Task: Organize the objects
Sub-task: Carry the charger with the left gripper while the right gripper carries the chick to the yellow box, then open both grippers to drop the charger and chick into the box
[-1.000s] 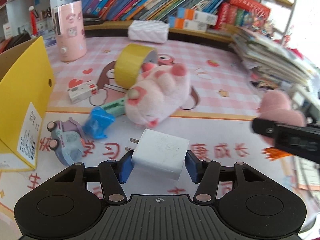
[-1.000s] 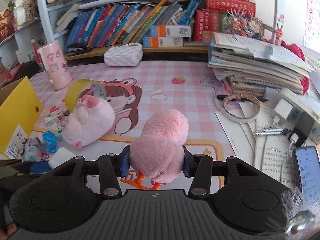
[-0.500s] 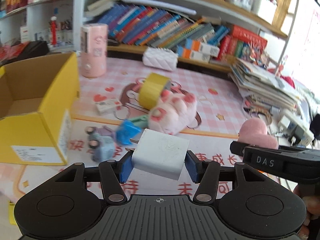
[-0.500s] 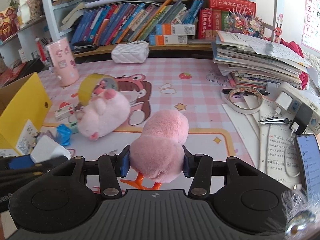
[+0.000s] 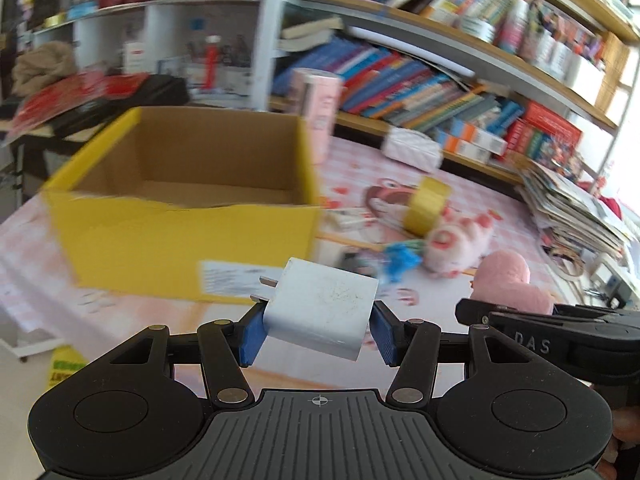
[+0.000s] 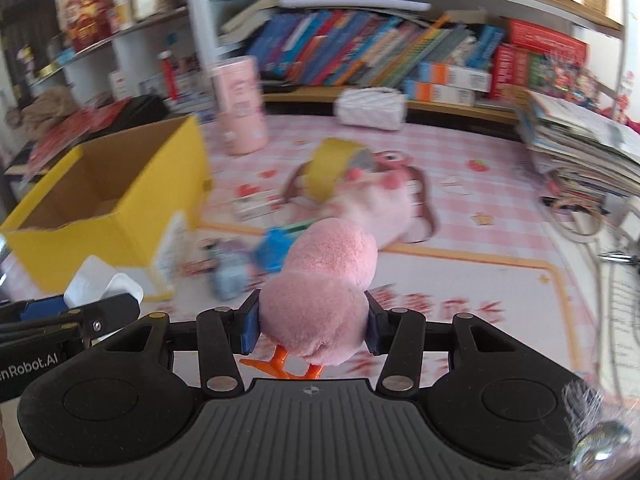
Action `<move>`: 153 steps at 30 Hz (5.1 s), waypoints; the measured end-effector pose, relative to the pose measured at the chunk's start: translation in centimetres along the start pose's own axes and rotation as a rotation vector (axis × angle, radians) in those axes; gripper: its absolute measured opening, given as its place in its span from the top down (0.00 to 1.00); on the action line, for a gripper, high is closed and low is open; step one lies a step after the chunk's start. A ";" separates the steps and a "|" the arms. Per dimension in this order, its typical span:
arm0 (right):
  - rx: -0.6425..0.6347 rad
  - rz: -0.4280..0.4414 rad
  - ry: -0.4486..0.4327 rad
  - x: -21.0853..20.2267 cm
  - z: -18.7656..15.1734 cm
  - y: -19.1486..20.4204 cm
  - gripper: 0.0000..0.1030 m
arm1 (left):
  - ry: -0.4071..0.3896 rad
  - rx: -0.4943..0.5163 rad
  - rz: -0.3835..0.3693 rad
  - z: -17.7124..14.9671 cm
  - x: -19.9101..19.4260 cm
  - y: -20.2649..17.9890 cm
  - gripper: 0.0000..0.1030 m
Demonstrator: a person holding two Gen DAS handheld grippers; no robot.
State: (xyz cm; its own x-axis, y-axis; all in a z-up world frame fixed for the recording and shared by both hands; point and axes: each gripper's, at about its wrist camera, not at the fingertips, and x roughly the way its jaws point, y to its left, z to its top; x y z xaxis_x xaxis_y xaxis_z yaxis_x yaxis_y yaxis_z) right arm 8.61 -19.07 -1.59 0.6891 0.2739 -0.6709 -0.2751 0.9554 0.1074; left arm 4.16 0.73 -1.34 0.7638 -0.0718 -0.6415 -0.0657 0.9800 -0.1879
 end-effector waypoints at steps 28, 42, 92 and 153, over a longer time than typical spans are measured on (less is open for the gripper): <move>-0.051 0.065 0.039 -3.1 -4.8 16.0 0.56 | -0.021 -0.037 0.030 -2.6 -6.8 13.4 0.48; -0.048 0.037 0.029 -3.5 -5.0 17.7 0.55 | -0.048 0.000 -0.007 -2.0 -7.1 14.4 0.48; -0.420 0.128 -0.101 14.2 12.2 17.7 0.56 | -0.052 0.098 0.192 12.0 9.2 11.9 0.47; -0.582 0.233 -0.165 9.6 12.1 18.3 0.25 | -0.284 0.077 0.295 11.6 1.3 10.7 0.16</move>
State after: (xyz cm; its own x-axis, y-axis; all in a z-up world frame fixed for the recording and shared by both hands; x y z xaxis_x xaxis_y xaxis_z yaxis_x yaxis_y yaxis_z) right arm 18.29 2.43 2.79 0.6488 0.5247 -0.5511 -0.7164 0.6653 -0.2101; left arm 11.92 13.32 4.40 0.8671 0.2573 -0.4265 -0.2678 0.9628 0.0362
